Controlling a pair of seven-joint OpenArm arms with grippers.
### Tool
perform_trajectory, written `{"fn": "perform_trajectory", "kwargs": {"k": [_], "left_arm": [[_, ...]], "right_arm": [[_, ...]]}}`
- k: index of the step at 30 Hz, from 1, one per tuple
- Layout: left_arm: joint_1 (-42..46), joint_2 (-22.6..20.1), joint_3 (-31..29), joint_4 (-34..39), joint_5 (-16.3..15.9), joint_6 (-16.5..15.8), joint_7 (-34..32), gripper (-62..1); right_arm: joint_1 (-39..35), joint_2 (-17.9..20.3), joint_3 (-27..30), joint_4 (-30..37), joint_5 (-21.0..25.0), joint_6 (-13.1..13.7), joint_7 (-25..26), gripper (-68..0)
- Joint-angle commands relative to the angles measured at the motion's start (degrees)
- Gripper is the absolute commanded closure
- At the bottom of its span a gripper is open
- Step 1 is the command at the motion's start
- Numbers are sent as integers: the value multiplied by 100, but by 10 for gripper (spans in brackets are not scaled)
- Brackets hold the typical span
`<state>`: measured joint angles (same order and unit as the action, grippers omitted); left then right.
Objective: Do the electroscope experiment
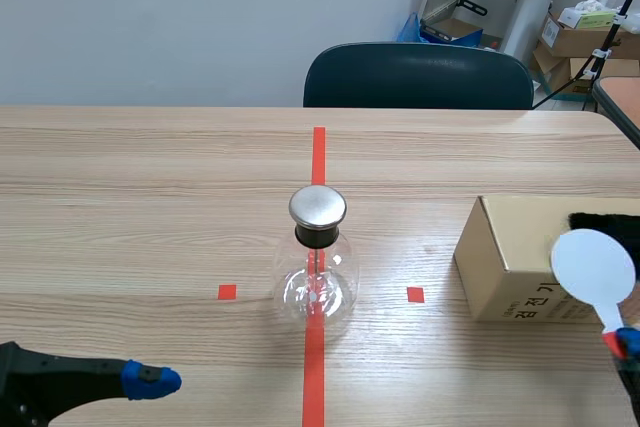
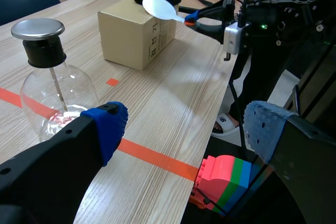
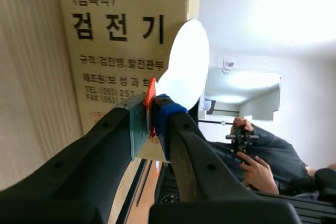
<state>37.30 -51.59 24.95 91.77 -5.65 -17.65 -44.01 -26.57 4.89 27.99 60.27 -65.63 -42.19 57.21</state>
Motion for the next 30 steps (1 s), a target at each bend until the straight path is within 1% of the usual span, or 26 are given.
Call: {"fn": "perform_trajectory", "kwargs": {"k": [1, 3, 4, 5, 6, 7, 8, 11, 12, 13, 14, 15, 18, 19, 20, 21, 22, 25, 26, 27, 28, 30], "left_arm": [[13, 13, -7, 136, -55, -7, -125, -482], [13, 13, -7, 136, -55, -7, -125, -482], [13, 13, -7, 136, -55, -7, -125, -482], [13, 13, -7, 136, -55, -7, -125, -482], [13, 13, -7, 136, -55, -7, -125, -482], [13, 13, -7, 136, -55, -7, -125, -482], [13, 13, -7, 136, -55, -7, -125, -482], [13, 13, -7, 136, -55, -7, -125, -482], [13, 13, -7, 136, -55, -7, -125, -482], [13, 13, -7, 136, -55, -7, -125, -482], [13, 13, -7, 136, -55, -7, -127, -482], [13, 13, -7, 136, -55, -7, -127, -482], [13, 13, -7, 136, -55, -4, -127, -482], [13, 13, -7, 136, -55, -4, -127, -482], [13, 13, -7, 136, -55, -4, -127, -482], [13, 13, -7, 136, -55, -4, -127, -482], [13, 13, -7, 136, -55, -4, -129, -482], [13, 13, -7, 136, -55, -4, -129, -482], [13, 13, -7, 136, -55, -4, -129, -482], [13, 13, -7, 136, -55, -4, -129, -482], [13, 13, -7, 136, -55, -4, -129, -482], [13, 13, -7, 136, -55, -4, -131, -482]], "right_arm": [[2, 61, 35, 66, 101, -267, -603, -20], [2, 55, 35, 66, 118, -267, -1451, -20], [4, 52, 35, 66, 120, -267, -1781, -20], [4, 55, 35, 68, 114, -267, -1963, -20], [4, 66, 35, 70, 114, -267, -1943, -20], [7, 70, 35, 70, 107, -267, -1727, -20], [7, 70, 35, 74, 107, -267, -1416, -20], [4, 66, 35, 81, 107, -267, -264, -20], [2, 66, 35, 81, 107, -267, -7, -20], [-11, 66, 35, 81, 111, -267, 63, -20], [-13, 66, 35, 81, 120, -267, -11, -20], [-13, 61, 35, 81, 146, -267, -262, -20], [-11, 50, 35, 81, 195, -267, -1508, -20], [-11, 52, 35, 81, 186, -267, -1784, -20], [-11, 63, 35, 81, 168, -267, -1849, -20], [-9, 79, 35, 81, 131, -267, -1725, -20], [-9, 101, 35, 81, 114, -267, -1438, -20], [-7, 149, 35, 107, 111, -267, -243, -19], [-4, 144, 35, 107, 111, -267, -68, -19], [-4, 129, 35, 107, 111, -267, -46, -19], [-9, 114, 35, 107, 116, -267, -131, -19], [-11, 90, 35, 107, 131, -267, -748, -19]]}}
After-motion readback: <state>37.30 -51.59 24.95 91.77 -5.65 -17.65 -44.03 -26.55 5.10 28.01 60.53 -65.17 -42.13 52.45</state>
